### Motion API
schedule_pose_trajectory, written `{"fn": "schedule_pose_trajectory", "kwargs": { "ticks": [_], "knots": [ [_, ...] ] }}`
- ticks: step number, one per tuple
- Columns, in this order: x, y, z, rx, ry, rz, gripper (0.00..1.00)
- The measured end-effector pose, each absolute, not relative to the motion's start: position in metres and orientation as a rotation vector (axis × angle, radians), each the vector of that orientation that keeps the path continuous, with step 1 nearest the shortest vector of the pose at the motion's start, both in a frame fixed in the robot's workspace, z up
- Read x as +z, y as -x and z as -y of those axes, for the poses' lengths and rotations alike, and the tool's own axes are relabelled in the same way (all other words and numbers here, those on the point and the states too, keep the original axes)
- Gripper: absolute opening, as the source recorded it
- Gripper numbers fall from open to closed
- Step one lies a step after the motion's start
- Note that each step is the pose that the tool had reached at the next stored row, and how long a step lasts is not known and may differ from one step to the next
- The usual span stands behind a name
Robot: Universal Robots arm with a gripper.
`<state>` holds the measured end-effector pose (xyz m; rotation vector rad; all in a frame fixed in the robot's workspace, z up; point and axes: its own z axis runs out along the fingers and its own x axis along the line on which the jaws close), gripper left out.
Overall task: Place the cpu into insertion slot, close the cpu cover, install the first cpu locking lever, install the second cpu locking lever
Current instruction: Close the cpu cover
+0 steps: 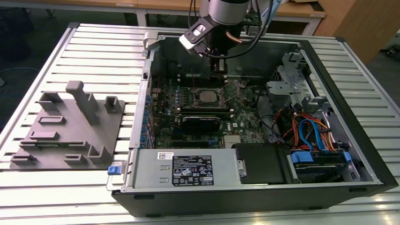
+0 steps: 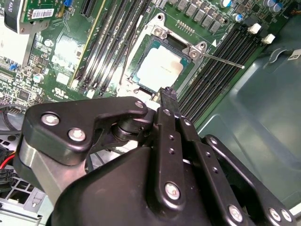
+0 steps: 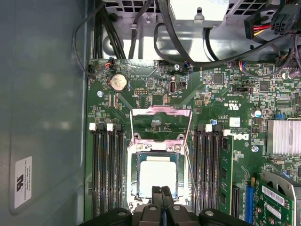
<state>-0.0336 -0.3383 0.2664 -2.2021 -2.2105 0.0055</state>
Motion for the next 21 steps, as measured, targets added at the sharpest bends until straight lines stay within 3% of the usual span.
{"fn": "schedule_pose_trajectory", "kwargs": {
  "ticks": [21],
  "knots": [
    [0.2664, 0.0258, 0.3383, 0.006, 2.202, 2.211, 0.1]
  ]
}}
